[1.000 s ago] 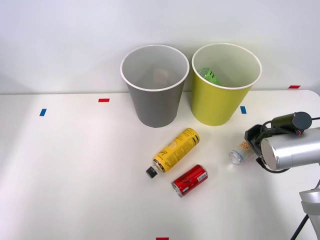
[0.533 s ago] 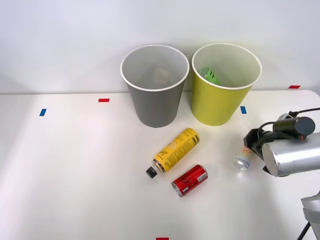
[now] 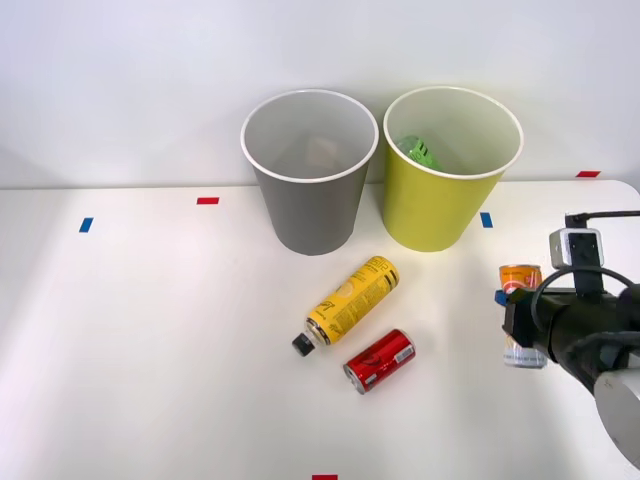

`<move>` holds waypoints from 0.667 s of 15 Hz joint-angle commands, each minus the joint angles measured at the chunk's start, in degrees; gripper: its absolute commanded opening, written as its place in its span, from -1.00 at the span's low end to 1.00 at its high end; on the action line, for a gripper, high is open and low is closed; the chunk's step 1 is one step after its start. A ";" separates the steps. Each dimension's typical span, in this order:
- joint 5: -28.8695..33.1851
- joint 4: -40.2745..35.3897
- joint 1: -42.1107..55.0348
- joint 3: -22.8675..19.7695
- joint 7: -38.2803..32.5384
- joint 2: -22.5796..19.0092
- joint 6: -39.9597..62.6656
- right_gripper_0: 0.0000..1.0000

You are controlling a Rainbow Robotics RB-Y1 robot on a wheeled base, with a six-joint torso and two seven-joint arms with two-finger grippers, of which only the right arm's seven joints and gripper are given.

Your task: Put cans in the gray bin, plastic bottles in the light green bin

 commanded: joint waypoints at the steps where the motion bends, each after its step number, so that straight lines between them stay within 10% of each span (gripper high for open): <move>1: -5.92 -6.44 2.82 -0.77 10.04 2.67 -2.28 -1.00; 10: -24.38 -6.18 -7.11 -1.74 22.17 10.58 -18.28 -1.00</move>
